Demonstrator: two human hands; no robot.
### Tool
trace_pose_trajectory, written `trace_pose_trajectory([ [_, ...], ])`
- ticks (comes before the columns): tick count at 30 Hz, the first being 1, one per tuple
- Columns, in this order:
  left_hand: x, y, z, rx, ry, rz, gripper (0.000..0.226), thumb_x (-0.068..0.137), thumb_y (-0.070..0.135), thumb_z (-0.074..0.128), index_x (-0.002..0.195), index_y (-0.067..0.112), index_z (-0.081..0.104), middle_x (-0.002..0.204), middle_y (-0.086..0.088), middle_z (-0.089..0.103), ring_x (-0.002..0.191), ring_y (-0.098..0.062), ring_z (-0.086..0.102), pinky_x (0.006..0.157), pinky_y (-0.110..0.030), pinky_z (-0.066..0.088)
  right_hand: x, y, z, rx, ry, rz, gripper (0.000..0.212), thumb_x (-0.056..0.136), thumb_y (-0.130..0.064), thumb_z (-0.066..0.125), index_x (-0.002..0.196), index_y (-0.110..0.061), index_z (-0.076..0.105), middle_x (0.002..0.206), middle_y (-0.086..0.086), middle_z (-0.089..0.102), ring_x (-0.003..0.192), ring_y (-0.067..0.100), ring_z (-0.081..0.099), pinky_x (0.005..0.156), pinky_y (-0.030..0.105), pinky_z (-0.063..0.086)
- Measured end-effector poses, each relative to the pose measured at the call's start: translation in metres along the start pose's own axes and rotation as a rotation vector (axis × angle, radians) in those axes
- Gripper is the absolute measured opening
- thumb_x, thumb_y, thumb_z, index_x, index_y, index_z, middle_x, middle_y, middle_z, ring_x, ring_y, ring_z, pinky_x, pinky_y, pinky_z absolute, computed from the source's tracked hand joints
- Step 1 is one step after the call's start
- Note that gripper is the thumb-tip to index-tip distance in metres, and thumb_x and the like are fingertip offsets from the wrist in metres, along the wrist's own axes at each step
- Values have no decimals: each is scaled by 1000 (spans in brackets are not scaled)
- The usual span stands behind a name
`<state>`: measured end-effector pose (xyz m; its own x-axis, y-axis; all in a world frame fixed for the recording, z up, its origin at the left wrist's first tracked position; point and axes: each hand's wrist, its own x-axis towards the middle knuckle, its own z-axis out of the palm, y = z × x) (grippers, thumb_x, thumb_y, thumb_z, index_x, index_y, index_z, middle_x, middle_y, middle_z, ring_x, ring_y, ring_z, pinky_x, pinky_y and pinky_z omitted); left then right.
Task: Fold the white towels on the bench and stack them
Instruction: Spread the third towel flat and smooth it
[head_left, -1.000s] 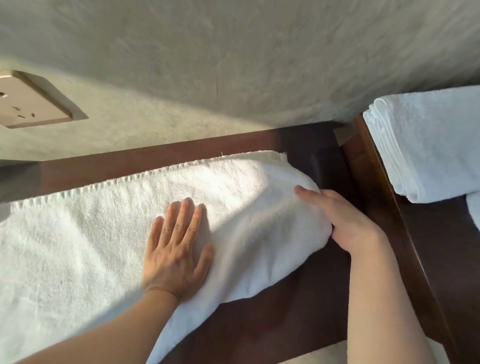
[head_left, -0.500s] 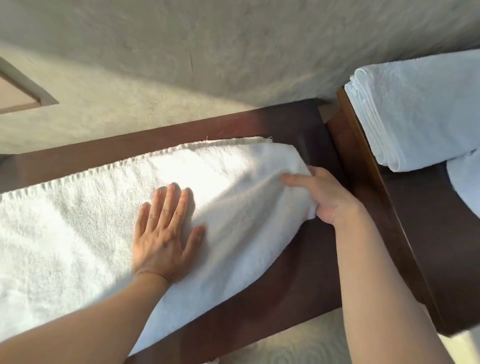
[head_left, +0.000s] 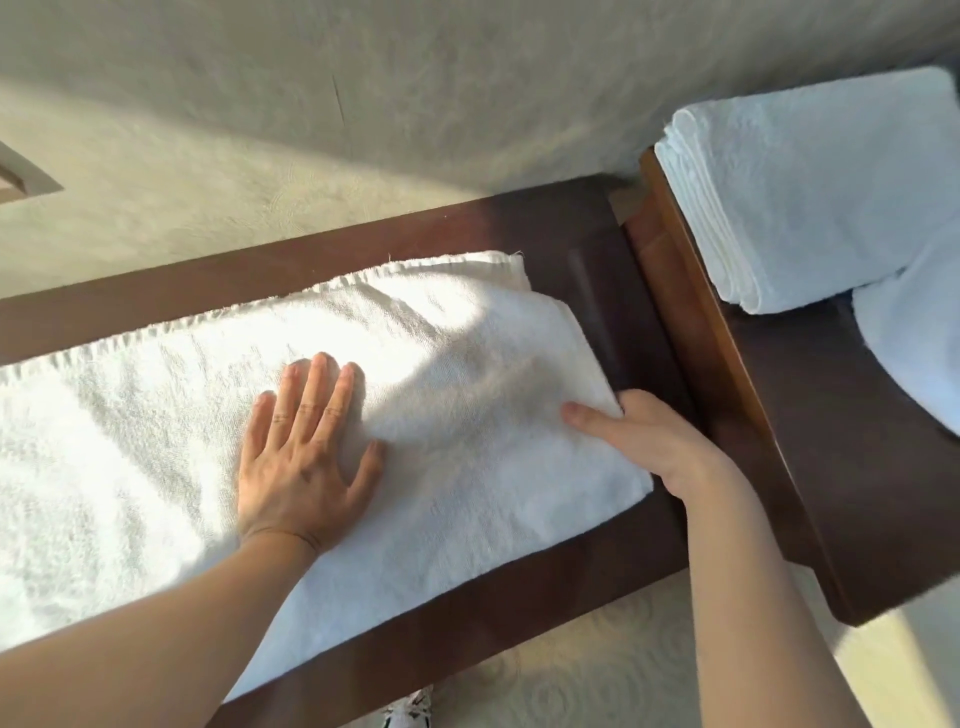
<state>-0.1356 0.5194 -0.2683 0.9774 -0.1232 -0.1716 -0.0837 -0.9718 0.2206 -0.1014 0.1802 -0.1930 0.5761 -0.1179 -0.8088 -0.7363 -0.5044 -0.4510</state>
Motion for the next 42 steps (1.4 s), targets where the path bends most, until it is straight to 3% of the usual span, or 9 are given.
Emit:
trace_pose_trajectory([
  [3,0,2,-1,-3,7,1,80,93,66,26,163,30,9,170,2,7,157,-20,0,127,-44,2,-6,12,-1,133,-21,-60,42,76,-59,79,93,-20,77,96,1,78,88,18,75,89,46,58],
  [9,-2,3,-3,-3,12,7,82,92,65,28,163,29,10,170,2,11,157,-22,4,127,-45,6,-2,12,5,417,-201,-94,30,84,-28,82,113,-27,74,115,2,75,104,20,73,81,34,57],
  [15,-2,2,-3,8,6,12,83,91,65,29,163,28,9,170,3,10,157,-22,4,126,-49,11,27,-22,-13,593,-293,-53,53,89,-62,64,127,-26,71,131,2,69,122,19,65,105,38,46],
  [20,-2,2,-3,2,16,20,84,90,64,32,163,28,10,170,3,10,157,-21,4,125,-51,13,49,-57,-18,589,-391,-107,59,91,-64,59,135,-24,65,139,3,63,130,19,59,107,36,44],
  [26,-1,3,-2,-4,33,34,85,89,60,37,163,25,14,170,2,11,157,-22,4,125,-51,14,60,-65,-9,864,-323,-292,52,80,-53,78,122,-23,72,129,4,69,121,21,65,92,33,56],
  [33,0,0,1,9,34,39,86,89,62,38,163,25,14,170,2,11,157,-23,5,125,-51,13,73,-113,-10,278,-155,-256,47,83,-40,80,125,-23,65,119,0,73,112,19,70,99,38,54],
  [36,-1,0,1,18,33,43,85,89,61,38,163,24,15,170,2,12,157,-23,6,125,-50,13,78,-124,-15,367,-141,-379,26,86,-13,76,110,-19,70,106,3,75,99,20,73,78,30,60],
  [39,-1,0,2,21,37,35,85,89,61,38,163,24,16,170,2,12,157,-24,7,125,-49,12,85,-122,-18,722,-83,-416,13,87,-24,73,100,-23,72,93,-3,74,89,13,70,71,25,57],
  [42,0,-1,3,24,27,38,86,89,62,39,162,24,17,170,2,11,157,-23,6,125,-48,11,90,-117,-16,482,11,-305,44,84,-46,77,120,-21,68,112,2,74,108,18,69,92,34,55],
])
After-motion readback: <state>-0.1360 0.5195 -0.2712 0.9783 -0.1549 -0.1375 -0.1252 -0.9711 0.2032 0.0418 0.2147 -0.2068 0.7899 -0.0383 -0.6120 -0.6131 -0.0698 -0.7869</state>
